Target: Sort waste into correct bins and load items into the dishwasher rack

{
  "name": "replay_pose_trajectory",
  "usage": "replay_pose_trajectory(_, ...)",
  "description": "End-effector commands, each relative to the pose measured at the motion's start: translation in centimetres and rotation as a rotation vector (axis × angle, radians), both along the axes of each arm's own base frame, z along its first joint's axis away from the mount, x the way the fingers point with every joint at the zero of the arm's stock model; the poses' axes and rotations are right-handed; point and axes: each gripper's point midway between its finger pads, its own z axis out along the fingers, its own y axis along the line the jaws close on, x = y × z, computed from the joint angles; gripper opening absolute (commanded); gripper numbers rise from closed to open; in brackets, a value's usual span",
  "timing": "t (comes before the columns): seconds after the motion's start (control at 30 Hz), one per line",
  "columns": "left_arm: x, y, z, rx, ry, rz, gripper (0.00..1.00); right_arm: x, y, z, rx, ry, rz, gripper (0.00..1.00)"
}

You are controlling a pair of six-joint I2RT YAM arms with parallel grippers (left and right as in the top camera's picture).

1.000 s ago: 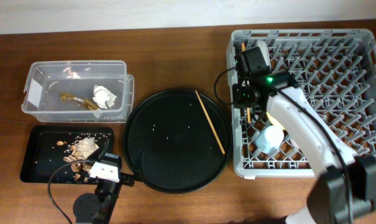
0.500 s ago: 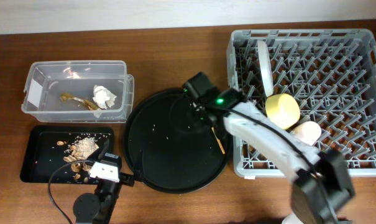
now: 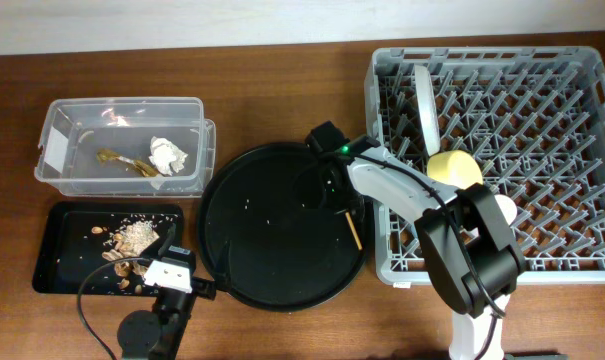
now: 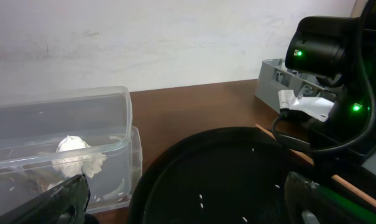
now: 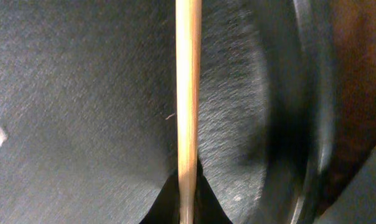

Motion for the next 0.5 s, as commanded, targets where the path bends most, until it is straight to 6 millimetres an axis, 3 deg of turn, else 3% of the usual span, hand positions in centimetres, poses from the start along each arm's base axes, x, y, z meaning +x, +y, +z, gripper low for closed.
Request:
replay_pose_trajectory(0.0, 0.0, 0.0, -0.2, -0.006, 0.006, 0.000, 0.99, 1.3, 1.4, 6.5, 0.091, -0.105, 0.000, 0.04)
replay_pose_trajectory(0.07, 0.0, 0.0, -0.2, -0.006, 0.005, 0.000, 0.99, 2.6, 0.3, 11.2, 0.110, -0.219, -0.029, 0.04)
replay_pose_trajectory(0.1, 0.0, 0.0, -0.2, -0.006, 0.006, 0.000, 0.99, 3.6, -1.1, 14.5, 0.115, -0.315, -0.063, 0.04)
replay_pose_trajectory(0.17, 0.0, 0.0, -0.2, -0.006, 0.006, 0.000, 0.99, 4.8, -4.2, 17.8, 0.104, -0.424, -0.138, 0.04)
replay_pose_trajectory(0.2, 0.0, 0.1, -0.2, -0.006, 0.005, 0.000, 0.99, 5.2, -5.5, 18.2, 0.100, -0.435, -0.169, 0.04)
replay_pose_trajectory(0.27, 0.0, 0.0, -0.2, -0.006, 0.005, 0.000, 0.99, 5.8, -7.8, 16.8, 0.073, -0.406, -0.224, 0.04)
replay_pose_trajectory(0.4, 0.0, 0.0, -0.2, -0.006, 0.005, 0.000, 0.99, 6.4, -10.3, 11.3, 0.004, -0.289, -0.260, 0.05)
replay_pose_trajectory(0.43, 0.0, 0.0, -0.2, -0.006, 0.005, 0.000, 0.99, 6.3, -10.4, 10.5, 0.006, -0.264, -0.265, 0.16)
replay_pose_trajectory(0.47, 0.0, 0.0, -0.2, -0.006, 0.005, 0.000, 0.99, 6.0, -9.8, 10.1, 0.039, -0.237, -0.258, 0.36)
